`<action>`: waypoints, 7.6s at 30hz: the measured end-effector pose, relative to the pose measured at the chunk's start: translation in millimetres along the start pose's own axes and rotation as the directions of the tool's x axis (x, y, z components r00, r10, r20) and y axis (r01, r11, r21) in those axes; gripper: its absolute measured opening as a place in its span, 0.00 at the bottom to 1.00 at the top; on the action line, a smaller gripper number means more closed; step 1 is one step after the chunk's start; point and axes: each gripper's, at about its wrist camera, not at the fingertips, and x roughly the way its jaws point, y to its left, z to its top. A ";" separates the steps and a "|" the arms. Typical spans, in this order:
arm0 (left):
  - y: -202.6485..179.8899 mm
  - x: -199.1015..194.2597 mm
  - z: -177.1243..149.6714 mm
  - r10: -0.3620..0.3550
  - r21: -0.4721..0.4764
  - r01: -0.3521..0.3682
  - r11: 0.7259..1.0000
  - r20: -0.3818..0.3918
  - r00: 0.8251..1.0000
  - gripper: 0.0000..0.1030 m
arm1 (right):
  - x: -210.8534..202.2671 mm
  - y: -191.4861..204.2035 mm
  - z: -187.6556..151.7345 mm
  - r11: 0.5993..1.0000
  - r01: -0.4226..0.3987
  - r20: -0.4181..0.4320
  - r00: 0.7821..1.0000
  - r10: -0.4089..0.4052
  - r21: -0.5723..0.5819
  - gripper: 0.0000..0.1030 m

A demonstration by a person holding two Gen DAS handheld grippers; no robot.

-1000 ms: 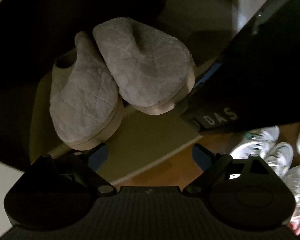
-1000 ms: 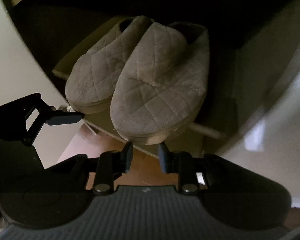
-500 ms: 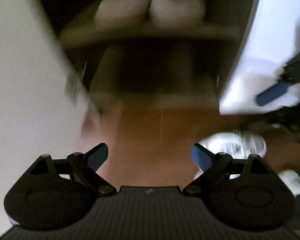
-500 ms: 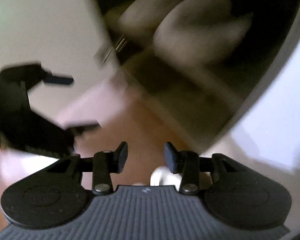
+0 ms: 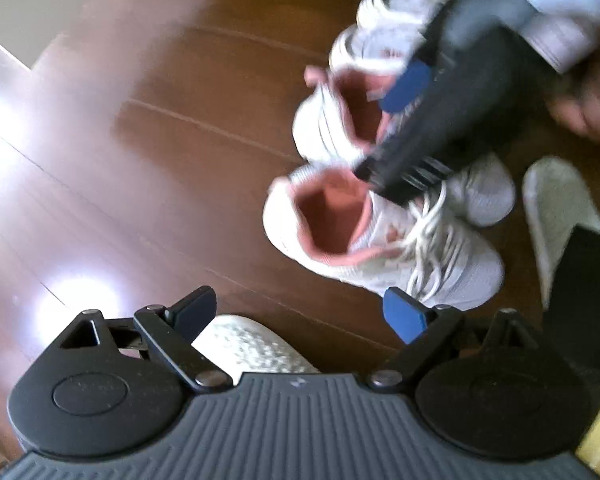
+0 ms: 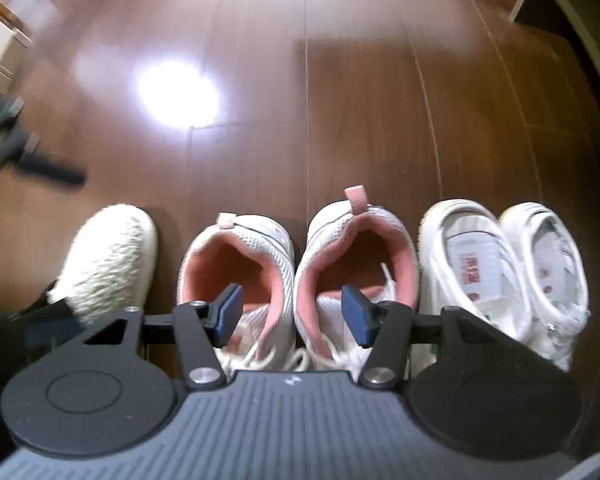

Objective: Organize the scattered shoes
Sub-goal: 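Grasp both grey mesh sneakers at their heels with the right tool, then carry the grey sneakers with the right tool into the cabinet below the slippers, then set the grey sneakers on the shelf and open the right tool, then grasp both white green-trimmed sneakers at their heels with the right tool, then carry the white sneakers with the right tool under the cabinet shelf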

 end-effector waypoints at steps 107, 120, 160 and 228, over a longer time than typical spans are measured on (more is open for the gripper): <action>60.4 86.1 305.1 -0.228 0.468 -0.240 0.851 0.739 0.634 0.87 | 79.0 -296.4 87.9 0.440 0.367 0.383 0.222 -0.897 0.819 0.92; 58.9 74.4 304.8 -0.254 0.515 -0.281 0.809 0.739 0.624 0.86 | 105.8 -235.8 17.8 0.474 0.145 0.347 0.505 -0.791 0.869 0.19; 56.1 65.6 223.9 -0.466 0.702 -0.184 0.688 0.622 0.629 0.87 | 63.0 -245.8 -1.7 0.513 0.214 0.327 0.558 -0.763 0.831 0.29; 48.2 131.5 192.6 -0.289 0.749 -0.181 0.638 0.451 0.844 0.94 | 173.5 -283.3 29.3 0.717 0.252 0.252 0.818 -0.517 0.650 0.64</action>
